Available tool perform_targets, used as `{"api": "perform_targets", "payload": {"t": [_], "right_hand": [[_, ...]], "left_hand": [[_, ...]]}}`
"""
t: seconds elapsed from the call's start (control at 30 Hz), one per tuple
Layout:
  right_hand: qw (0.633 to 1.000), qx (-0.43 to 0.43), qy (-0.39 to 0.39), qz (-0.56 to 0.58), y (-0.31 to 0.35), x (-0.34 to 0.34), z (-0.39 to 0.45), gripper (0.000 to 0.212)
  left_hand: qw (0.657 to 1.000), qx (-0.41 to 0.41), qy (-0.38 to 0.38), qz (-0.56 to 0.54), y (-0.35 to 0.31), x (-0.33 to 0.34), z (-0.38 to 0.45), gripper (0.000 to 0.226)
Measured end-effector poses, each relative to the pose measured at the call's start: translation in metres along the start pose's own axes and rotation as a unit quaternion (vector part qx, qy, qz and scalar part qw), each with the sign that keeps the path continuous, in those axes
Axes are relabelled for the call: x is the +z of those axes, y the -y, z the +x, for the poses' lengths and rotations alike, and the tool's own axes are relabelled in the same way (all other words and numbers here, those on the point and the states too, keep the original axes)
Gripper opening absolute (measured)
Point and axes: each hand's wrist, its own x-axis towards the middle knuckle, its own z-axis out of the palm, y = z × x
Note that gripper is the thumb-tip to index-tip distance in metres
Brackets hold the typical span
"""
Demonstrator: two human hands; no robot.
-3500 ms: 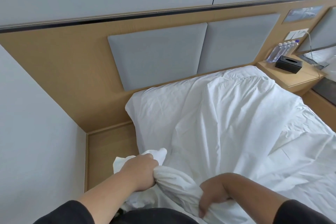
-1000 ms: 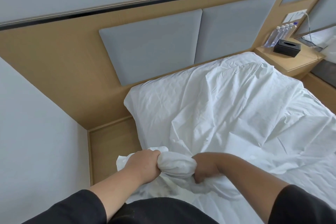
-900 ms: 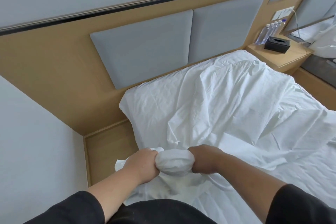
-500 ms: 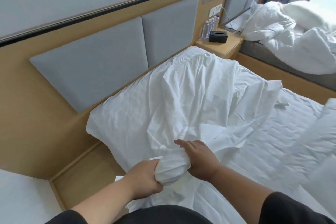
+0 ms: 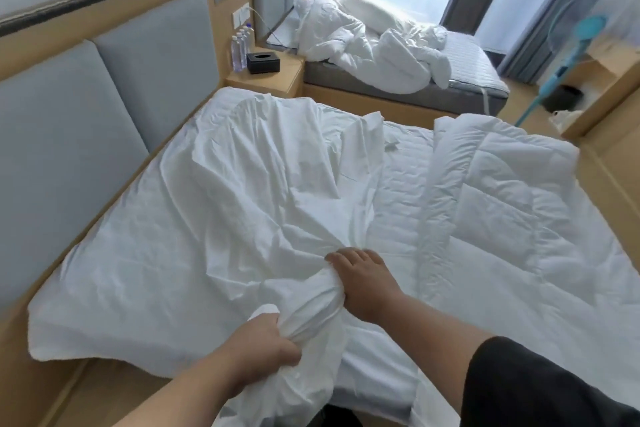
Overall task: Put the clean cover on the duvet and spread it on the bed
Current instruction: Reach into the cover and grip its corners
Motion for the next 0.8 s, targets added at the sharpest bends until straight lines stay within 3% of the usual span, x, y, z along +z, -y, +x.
{"api": "perform_targets", "payload": {"t": [0.13, 0.3, 0.5, 0.8], "right_hand": [[0.985, 0.107, 0.044, 0.127, 0.014, 0.032, -0.072, 0.082], [0.906, 0.238, 0.101, 0.335, 0.015, 0.057, -0.157, 0.091], [0.829, 0.373, 0.137, 0.395, -0.042, 0.074, -0.233, 0.083], [0.773, 0.49, 0.147, 0.377, -0.161, 0.132, -0.34, 0.061]], "left_hand": [[0.999, 0.015, 0.023, -0.021, 0.008, 0.036, -0.007, 0.032], [0.998, 0.015, 0.058, -0.031, -0.009, 0.069, -0.004, 0.037], [0.998, 0.023, 0.051, 0.022, -0.032, 0.117, -0.003, 0.037], [0.996, 0.01, -0.01, 0.092, -0.069, 0.225, 0.02, 0.04]]}}
